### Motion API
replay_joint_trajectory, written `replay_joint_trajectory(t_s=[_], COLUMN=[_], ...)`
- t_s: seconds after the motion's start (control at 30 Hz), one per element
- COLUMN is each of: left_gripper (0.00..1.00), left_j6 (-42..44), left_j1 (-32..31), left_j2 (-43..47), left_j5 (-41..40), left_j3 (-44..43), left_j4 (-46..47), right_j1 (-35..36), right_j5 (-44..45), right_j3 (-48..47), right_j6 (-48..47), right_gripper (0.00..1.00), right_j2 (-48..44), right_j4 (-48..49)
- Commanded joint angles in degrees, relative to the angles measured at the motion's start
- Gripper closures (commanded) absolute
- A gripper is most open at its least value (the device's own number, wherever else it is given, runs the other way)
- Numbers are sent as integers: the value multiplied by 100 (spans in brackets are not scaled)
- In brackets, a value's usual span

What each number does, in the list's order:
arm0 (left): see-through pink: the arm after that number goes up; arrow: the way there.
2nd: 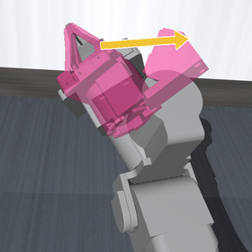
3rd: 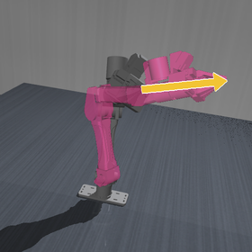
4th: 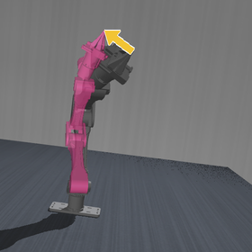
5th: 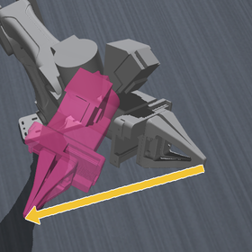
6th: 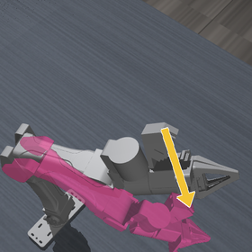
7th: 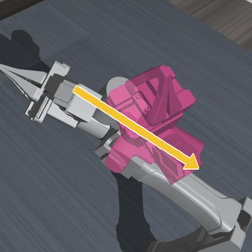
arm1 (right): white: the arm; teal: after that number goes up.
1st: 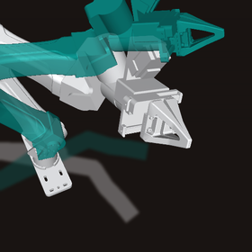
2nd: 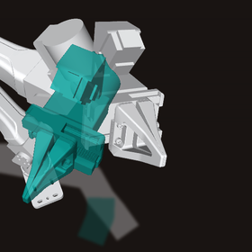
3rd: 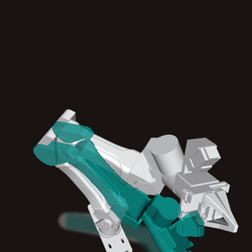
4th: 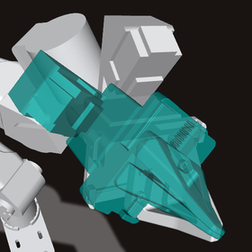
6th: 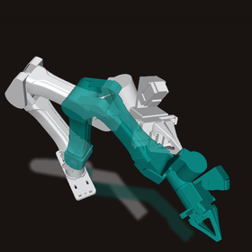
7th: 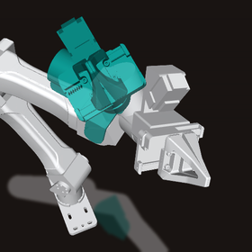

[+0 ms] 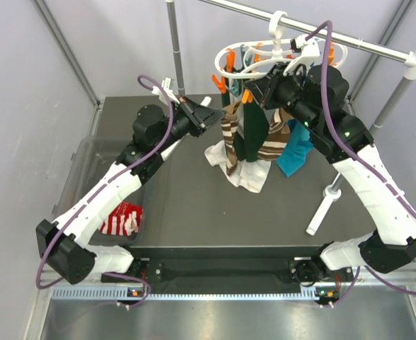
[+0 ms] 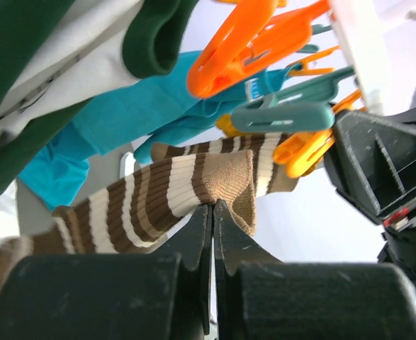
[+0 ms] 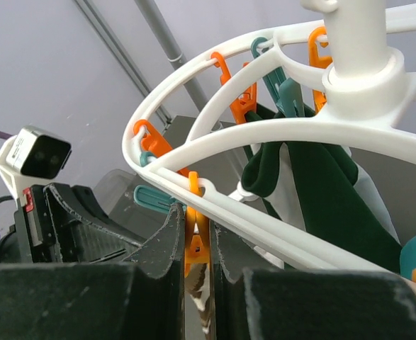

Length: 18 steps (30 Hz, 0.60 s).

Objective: Clip the socks to the hanger
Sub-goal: Clamp the sock onto the hanger.

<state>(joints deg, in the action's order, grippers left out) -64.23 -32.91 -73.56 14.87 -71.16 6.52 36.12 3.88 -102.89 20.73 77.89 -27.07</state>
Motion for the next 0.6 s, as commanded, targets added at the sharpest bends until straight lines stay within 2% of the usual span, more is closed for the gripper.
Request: replay_joint_trajectory(t_s=[0.0, 0.57], left_gripper=[100, 100], left_j6=[-151, -266], left_j1=[-58, -225], left_j2=[-97, -203], left_j5=[-55, -230], left_j3=[-364, -461], left_j4=[789, 1219], right_j1=[18, 18], right_j5=[-528, -511], right_j3=[-21, 129], right_j6=[133, 168], right_gripper=[100, 100], right_j2=[-19, -10], right_j4=[-466, -396])
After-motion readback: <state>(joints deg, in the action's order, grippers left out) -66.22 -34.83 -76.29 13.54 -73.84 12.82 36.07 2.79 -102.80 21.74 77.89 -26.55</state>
